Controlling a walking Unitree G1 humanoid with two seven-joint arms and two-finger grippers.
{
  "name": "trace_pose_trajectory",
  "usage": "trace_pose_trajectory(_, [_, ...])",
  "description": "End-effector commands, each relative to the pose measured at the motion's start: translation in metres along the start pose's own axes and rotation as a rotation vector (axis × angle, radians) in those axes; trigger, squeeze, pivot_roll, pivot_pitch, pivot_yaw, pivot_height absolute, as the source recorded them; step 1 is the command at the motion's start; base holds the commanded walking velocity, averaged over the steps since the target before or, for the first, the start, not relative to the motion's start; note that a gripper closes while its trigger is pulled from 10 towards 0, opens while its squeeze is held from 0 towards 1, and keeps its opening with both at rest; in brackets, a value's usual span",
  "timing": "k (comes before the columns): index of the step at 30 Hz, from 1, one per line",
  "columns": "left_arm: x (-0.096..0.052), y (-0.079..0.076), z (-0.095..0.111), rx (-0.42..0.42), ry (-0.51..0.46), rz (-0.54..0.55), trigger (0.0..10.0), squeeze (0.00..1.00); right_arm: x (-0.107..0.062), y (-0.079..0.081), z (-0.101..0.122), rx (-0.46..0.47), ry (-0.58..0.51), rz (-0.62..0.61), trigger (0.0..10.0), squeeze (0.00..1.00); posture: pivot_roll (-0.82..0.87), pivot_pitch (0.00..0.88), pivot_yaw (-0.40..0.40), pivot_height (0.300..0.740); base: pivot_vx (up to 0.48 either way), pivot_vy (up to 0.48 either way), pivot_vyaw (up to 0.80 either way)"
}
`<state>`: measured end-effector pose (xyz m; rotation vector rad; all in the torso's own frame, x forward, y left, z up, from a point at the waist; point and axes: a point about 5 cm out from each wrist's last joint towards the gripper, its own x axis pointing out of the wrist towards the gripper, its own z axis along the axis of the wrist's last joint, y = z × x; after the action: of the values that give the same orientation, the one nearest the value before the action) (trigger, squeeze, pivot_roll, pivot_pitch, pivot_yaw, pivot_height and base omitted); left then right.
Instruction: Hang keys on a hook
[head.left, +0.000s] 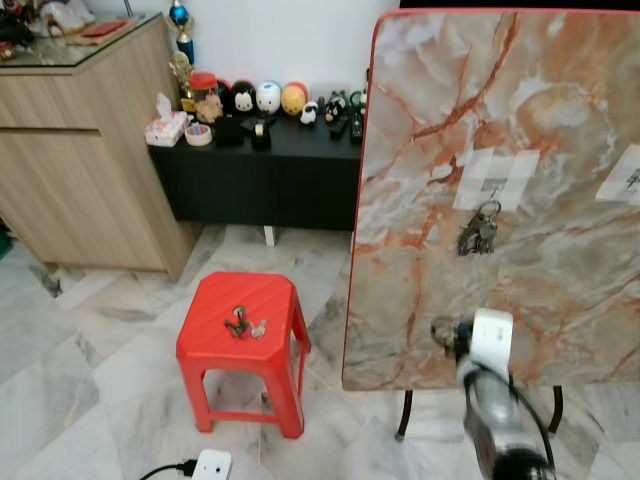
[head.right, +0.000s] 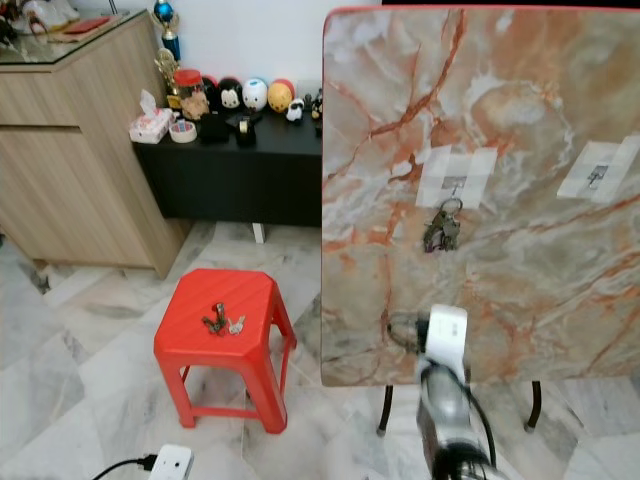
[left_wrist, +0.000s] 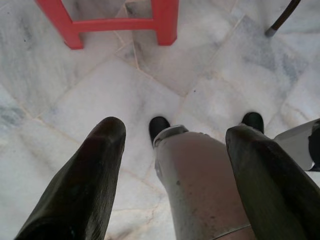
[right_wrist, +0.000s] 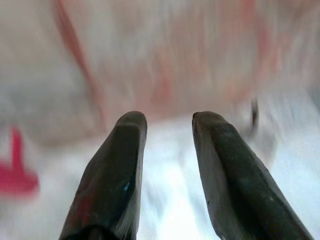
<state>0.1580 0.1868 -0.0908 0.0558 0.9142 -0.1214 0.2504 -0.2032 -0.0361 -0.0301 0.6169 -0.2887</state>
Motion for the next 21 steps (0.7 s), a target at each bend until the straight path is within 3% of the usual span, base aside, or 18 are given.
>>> trace_pose_trajectory(1, [-0.001, 0.003, -0.005, 0.014, 0.030, 0.008, 10.0, 0.00, 0.002, -0.001, 0.003, 0.011, 0.014, 0.001, 10.0, 0.00, 0.02, 0.000, -0.013, 0.740, 0.000, 0.000, 0.00])
trace_pose_trajectory(3, [-0.001, 0.005, -0.004, 0.019, 0.029, 0.015, 10.0, 0.00, -0.003, -0.003, -0.018, 0.028, 0.108, 0.025, 10.0, 0.00, 0.01, 0.000, -0.007, 0.740, 0.000, 0.000, 0.00])
trace_pose_trajectory(4, [-0.001, 0.005, -0.004, 0.019, 0.029, 0.015, 10.0, 0.00, -0.003, -0.003, -0.018, 0.028, 0.108, 0.025, 10.0, 0.00, 0.01, 0.000, -0.007, 0.740, 0.000, 0.000, 0.00])
trace_pose_trajectory(7, [-0.001, 0.008, -0.002, 0.026, 0.031, 0.025, 10.0, 0.00, -0.014, -0.002, -0.047, -0.015, 0.211, 0.081, 10.0, 0.00, 0.02, 0.000, -0.005, 0.740, 0.000, 0.000, 0.00])
trace_pose_trajectory(12, [-0.001, 0.011, 0.000, 0.026, 0.027, 0.034, 10.0, 0.00, -0.025, -0.006, -0.072, -0.005, 0.310, 0.078, 10.0, 0.00, 0.02, 0.000, 0.002, 0.740, 0.000, 0.000, 0.00])
trace_pose_trajectory(16, [-0.001, 0.012, 0.000, 0.033, 0.032, 0.043, 10.0, 0.00, -0.031, -0.012, -0.084, 0.066, 0.356, 0.032, 10.0, 0.00, 0.01, 0.000, 0.006, 0.740, 0.000, 0.000, 0.00])
trace_pose_trajectory(21, [-0.001, 0.013, 0.000, 0.026, 0.038, 0.051, 10.0, 0.00, -0.032, -0.010, -0.086, 0.082, 0.366, 0.047, 10.0, 0.00, 0.01, 0.000, 0.008, 0.740, 0.000, 0.000, 0.00])
